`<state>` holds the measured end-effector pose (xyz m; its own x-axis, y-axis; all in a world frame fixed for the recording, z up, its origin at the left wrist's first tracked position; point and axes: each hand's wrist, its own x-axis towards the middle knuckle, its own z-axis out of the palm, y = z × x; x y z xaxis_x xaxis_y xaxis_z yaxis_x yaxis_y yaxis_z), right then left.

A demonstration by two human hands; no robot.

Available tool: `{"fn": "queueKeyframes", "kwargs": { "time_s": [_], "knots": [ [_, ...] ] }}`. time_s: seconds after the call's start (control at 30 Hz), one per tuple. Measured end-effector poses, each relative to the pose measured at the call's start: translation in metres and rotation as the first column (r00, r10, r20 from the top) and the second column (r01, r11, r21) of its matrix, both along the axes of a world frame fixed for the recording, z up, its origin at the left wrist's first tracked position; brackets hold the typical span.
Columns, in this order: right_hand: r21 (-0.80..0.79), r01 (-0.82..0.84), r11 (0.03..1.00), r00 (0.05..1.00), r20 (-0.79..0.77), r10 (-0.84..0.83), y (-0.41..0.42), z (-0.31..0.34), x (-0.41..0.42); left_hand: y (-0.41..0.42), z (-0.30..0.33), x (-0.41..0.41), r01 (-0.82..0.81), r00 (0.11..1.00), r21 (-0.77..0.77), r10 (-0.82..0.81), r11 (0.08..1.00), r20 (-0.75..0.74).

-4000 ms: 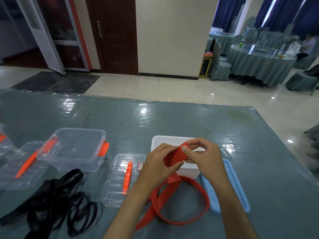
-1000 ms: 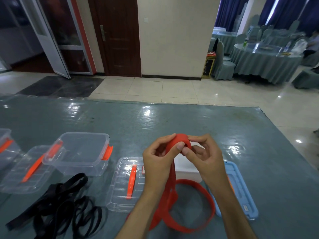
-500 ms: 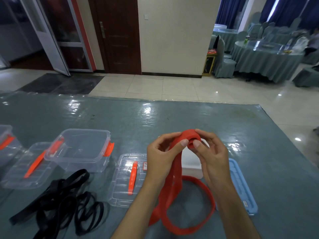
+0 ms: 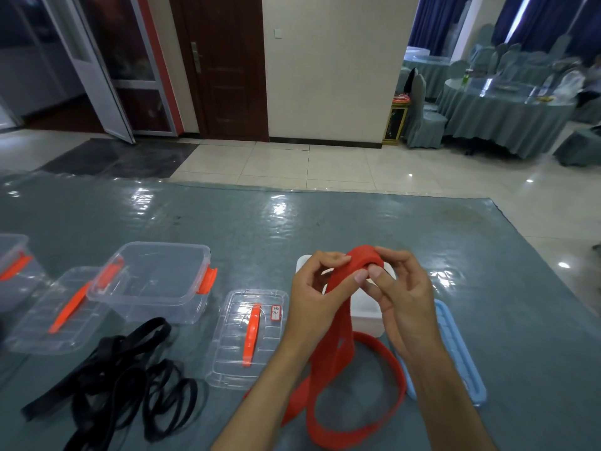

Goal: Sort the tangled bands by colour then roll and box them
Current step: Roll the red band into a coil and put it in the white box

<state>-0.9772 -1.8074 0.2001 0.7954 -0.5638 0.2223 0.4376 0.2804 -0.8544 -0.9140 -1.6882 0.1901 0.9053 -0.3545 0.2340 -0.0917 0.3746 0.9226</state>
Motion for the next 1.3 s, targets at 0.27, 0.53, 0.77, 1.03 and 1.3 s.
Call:
{"fn": "queueKeyframes", "kwargs": {
  "time_s": [0.27, 0.53, 0.77, 1.03, 1.3],
  "knots": [
    [0.008, -0.161, 0.987, 0.987, 0.023, 0.161, 0.001, -0.003, -0.001, 0.006, 0.006, 0.000, -0.053, 0.998, -0.107, 0.048, 0.993, -0.048],
    [-0.335, -0.046, 0.941, 0.999, -0.039, 0.035, 0.000, 0.014, -0.002, 0.006, 0.010, -0.004, -0.193, 0.981, -0.159, 0.194, 0.968, -0.010],
    [-0.313, -0.013, 0.950, 1.000, -0.029, 0.004, -0.003, 0.017, -0.005, 0.000, 0.005, -0.008, -0.196, 0.980, -0.197, 0.200, 0.961, -0.003],
    [-0.255, 0.033, 0.966, 0.999, -0.017, -0.039, -0.002, 0.014, -0.001, 0.002, 0.007, -0.001, -0.166, 0.976, -0.110, 0.179, 0.980, 0.122],
    [-0.307, 0.014, 0.951, 0.999, -0.037, -0.026, -0.010, 0.044, 0.003, 0.004, 0.032, 0.015, -0.085, 0.964, -0.088, 0.104, 0.992, 0.244]
  ]
}}
